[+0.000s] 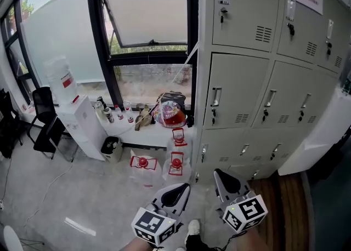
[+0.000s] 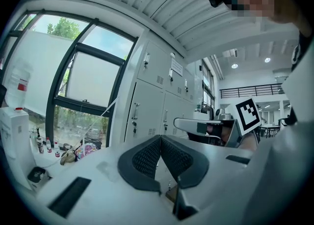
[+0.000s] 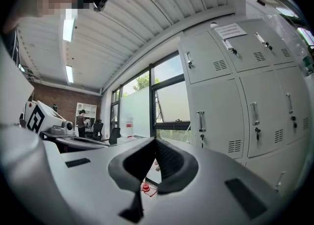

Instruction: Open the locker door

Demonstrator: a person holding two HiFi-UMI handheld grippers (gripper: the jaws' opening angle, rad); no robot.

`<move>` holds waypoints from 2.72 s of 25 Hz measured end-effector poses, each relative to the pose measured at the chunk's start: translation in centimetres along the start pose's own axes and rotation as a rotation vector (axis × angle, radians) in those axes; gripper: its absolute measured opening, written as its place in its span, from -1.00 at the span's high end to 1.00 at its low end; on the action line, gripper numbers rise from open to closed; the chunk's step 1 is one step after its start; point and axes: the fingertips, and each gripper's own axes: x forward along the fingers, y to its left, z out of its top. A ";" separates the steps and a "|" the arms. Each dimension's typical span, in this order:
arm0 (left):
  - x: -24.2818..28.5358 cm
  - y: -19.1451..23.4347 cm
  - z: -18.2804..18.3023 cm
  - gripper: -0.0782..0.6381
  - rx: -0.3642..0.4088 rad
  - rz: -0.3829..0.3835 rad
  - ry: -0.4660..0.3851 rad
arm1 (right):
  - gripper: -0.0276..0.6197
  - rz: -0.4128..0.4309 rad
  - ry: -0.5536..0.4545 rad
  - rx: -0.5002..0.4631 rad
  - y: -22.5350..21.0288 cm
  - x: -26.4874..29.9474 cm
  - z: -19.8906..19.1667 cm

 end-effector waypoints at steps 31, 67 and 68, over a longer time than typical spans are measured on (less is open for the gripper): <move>17.7 11.3 2.5 0.73 0.013 0.042 0.020 | 0.75 0.010 0.029 0.056 -16.1 17.9 -0.5; 19.9 20.1 5.7 0.73 0.052 -0.279 0.047 | 0.17 -0.565 0.075 -0.034 -21.7 26.9 0.5; 20.0 20.3 5.8 0.73 0.054 -0.284 0.047 | 0.19 -0.577 0.075 -0.032 -21.8 27.0 0.4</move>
